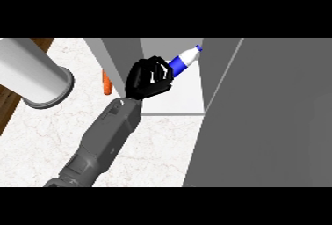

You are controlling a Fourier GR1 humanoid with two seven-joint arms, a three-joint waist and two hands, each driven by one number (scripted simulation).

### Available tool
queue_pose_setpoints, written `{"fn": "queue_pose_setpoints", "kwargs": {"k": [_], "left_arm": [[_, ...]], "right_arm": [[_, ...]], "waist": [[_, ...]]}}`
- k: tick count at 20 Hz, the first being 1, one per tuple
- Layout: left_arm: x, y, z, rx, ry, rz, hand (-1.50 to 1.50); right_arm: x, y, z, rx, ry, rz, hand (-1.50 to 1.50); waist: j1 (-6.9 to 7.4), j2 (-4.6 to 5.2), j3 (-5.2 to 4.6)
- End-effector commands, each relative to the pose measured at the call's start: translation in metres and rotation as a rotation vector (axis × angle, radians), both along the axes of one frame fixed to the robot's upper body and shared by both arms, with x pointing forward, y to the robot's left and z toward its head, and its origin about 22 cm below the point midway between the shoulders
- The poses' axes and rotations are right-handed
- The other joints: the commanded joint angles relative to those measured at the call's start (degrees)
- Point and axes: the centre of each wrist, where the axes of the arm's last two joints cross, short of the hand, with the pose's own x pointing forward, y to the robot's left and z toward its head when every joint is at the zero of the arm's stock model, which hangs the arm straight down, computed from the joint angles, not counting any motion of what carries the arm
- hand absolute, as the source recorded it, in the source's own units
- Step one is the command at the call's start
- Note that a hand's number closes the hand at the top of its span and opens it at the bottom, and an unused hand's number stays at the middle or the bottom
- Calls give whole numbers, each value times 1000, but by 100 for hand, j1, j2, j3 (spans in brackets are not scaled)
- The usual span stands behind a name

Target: Pick up the bottled water, place it into the cabinet and close the cabinet

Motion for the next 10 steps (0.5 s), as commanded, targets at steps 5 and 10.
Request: {"fn": "queue_pose_setpoints", "kwargs": {"k": [5,10], "left_arm": [[-49,18,-21,-118,42,6,150],[-79,52,-11,-135,55,-6,150]], "right_arm": [[-15,-6,20,-13,-28,-10,-150],[-10,-6,10,-78,-9,40,150]], "waist": [[220,-66,-3],[307,-77,6]]}}
